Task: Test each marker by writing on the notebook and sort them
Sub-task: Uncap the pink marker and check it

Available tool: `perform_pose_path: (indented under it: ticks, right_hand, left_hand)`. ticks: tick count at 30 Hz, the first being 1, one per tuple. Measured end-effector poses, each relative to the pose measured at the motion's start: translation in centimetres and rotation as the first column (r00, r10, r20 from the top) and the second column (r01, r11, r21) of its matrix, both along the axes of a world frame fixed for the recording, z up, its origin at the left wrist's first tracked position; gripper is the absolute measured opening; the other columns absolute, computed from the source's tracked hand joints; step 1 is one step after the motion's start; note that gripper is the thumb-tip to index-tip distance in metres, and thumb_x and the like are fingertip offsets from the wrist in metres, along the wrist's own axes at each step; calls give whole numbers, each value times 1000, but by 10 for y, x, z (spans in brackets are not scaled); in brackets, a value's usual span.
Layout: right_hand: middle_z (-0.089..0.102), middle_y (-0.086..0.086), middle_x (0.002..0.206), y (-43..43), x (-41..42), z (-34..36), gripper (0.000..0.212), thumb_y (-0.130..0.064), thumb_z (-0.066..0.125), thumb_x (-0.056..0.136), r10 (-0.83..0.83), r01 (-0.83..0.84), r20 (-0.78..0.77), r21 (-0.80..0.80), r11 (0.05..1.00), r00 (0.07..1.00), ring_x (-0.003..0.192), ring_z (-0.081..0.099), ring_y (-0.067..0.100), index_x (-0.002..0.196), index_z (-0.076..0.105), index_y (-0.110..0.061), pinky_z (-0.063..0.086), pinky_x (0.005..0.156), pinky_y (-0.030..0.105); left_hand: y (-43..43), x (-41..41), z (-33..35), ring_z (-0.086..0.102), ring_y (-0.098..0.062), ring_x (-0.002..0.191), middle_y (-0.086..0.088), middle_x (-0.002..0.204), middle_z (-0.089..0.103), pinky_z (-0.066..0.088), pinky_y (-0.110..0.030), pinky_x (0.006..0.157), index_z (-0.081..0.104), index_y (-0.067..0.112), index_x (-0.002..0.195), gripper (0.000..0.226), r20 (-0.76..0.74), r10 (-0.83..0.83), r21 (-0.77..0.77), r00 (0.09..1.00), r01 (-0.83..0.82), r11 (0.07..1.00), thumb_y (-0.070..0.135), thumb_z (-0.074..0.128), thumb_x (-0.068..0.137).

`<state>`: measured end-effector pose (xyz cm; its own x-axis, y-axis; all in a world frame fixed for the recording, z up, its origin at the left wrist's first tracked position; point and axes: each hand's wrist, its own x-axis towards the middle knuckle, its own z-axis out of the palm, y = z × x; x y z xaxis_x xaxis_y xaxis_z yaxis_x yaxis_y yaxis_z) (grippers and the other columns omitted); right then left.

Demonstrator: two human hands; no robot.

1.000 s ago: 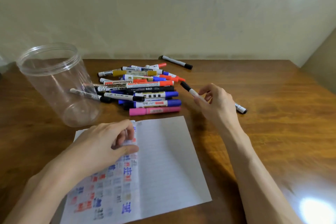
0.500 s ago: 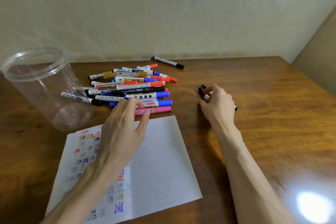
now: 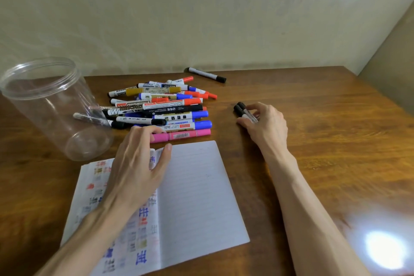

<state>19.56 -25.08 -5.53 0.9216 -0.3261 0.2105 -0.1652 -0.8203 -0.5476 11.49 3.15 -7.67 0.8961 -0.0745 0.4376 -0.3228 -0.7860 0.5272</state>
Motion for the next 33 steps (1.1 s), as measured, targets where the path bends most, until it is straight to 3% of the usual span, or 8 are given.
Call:
perform_pose_path:
  ticks: [2, 6, 10, 14, 17, 22, 27, 33]
  right_hand:
    - [71, 5, 120, 0, 1, 0, 53, -50, 84, 85, 26, -26, -2, 0, 1000, 1000, 107, 67, 24, 131, 70, -28, 60, 88, 46]
    - [69, 4, 121, -2, 3, -5, 57, -54, 84, 82, 62, -62, 8, 1, 998, 998, 110, 63, 23, 131, 69, -28, 57, 90, 42]
    - [61, 8, 131, 10, 4, -5, 61, -58, 79, 86, 61, -55, 54, -118, 991, 997, 120, 55, 25, 136, 65, -27, 42, 93, 33]
    - [61, 2, 115, 46, -7, -3, 32, -39, 79, 91, 313, -302, 233, -80, 950, 921, 108, 54, 20, 118, 74, -22, 41, 85, 28]
    - [58, -11, 99, 64, -16, -1, 13, -26, 82, 88, 507, -505, 307, -93, 858, 805, 95, 53, 12, 98, 76, -20, 39, 78, 20]
    - [69, -5, 98, 71, -18, -10, 19, -37, 83, 88, 638, -600, 192, -222, 768, 746, 88, 49, 14, 103, 79, -25, 47, 70, 35]
    - [69, 2, 104, 73, -16, -14, 25, -34, 83, 88, 638, -592, 159, -260, 763, 753, 92, 52, 17, 110, 77, -23, 45, 76, 34]
    - [62, 9, 101, 82, -12, -18, 23, -28, 82, 89, 636, -551, 181, -360, 752, 750, 90, 53, 24, 107, 75, -15, 48, 66, 36]
  left_hand:
    - [3, 2, 0, 50, -2, 97, 12, 115, 49, 46, -21, 72, 51, 24, 127, 37, -6, 8, -51, 1000, -8, 999, 46, 56, 97]
    - [9, 5, 1, 52, 7, 105, 9, 115, 54, 43, -16, 72, 54, 29, 126, 32, -74, 25, -248, 997, -43, 968, 44, 56, 98]
    - [10, 6, 0, 53, 7, 104, 10, 114, 56, 42, -16, 76, 55, 30, 124, 28, -69, 25, -298, 997, -45, 954, 43, 58, 100]
    - [14, 6, -1, 55, 2, 104, 14, 112, 56, 44, -17, 78, 55, 32, 123, 23, -81, 35, -335, 996, -61, 940, 33, 62, 101]
    - [15, 7, 1, 55, 2, 105, 15, 112, 56, 44, -6, 76, 55, 31, 122, 24, -80, 45, -346, 996, -70, 936, 30, 64, 100]
    - [15, 6, 2, 55, -1, 106, 11, 113, 58, 43, -3, 79, 57, 27, 122, 27, -66, 32, -363, 997, -54, 930, 28, 68, 97]
    - [18, 8, 0, 57, -3, 105, 10, 115, 60, 46, -7, 78, 58, 26, 123, 33, -63, 3, -371, 998, -27, 928, 24, 73, 94]
    - [24, 11, -3, 58, -2, 110, 17, 122, 59, 51, -12, 79, 59, 29, 132, 42, -59, -14, -314, 998, -5, 949, 23, 75, 93]
